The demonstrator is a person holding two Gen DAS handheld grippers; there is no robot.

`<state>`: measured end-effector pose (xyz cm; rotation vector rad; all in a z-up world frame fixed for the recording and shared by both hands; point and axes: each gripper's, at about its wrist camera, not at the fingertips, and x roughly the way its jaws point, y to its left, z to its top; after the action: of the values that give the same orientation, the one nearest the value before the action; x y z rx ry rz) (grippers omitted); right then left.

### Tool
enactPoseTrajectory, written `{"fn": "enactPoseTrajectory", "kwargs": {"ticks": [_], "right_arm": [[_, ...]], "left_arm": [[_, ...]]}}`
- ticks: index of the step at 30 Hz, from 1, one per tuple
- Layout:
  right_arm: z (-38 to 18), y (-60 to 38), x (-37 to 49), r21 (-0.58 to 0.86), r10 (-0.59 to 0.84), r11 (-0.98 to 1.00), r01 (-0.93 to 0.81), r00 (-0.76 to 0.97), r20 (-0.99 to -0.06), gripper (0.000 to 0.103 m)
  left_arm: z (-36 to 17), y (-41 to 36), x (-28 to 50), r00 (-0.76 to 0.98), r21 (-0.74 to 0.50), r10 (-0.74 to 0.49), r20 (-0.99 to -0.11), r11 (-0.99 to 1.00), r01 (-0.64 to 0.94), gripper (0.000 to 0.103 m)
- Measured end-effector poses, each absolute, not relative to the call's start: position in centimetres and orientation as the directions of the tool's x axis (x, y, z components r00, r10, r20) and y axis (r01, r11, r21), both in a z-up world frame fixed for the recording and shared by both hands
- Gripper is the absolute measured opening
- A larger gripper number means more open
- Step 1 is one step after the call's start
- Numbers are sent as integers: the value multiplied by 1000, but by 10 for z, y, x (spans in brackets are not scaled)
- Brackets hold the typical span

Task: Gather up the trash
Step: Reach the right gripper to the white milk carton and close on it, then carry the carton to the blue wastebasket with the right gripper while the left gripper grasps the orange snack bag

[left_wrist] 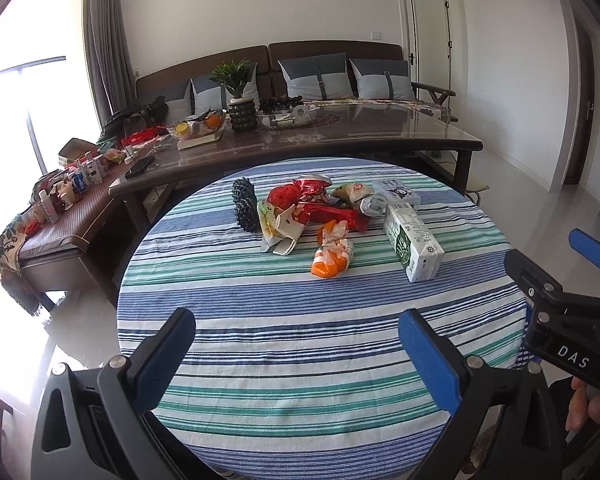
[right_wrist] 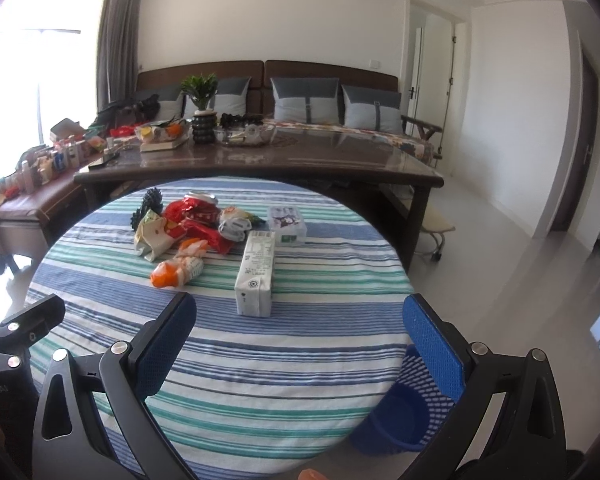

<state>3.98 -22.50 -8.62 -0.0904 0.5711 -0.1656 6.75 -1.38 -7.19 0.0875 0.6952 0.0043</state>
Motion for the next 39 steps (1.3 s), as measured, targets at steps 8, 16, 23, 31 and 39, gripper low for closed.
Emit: {"fn": "enactPoseTrajectory", "kwargs": {"ticks": [8,16,23,31,39], "right_arm": [[-122,-232,85,-51,-53,998,27,773,-633,86],[-147,-229,159,38,62,998,-50,675,-735,80],[-178,-230,197,27,47,999,-43,584,-811,52],[-174,-251,177,44,60,998,-41,565,-823,41],[-163,-286,160,83,79,996,-15,510,-856,42]], "left_arm": [[-130,-2,124,646,-26,-64,-760,997,69,103],[-185,0,174,542,-55,-86,-836,996,74,103],[-190,-5,177,550,-12,-57,-833,996,85,103],[-179,-14,206,539,-73,-136,-831,988,137,103],[-167,-31,263,564,-11,-125,-816,980,200,80]]}}
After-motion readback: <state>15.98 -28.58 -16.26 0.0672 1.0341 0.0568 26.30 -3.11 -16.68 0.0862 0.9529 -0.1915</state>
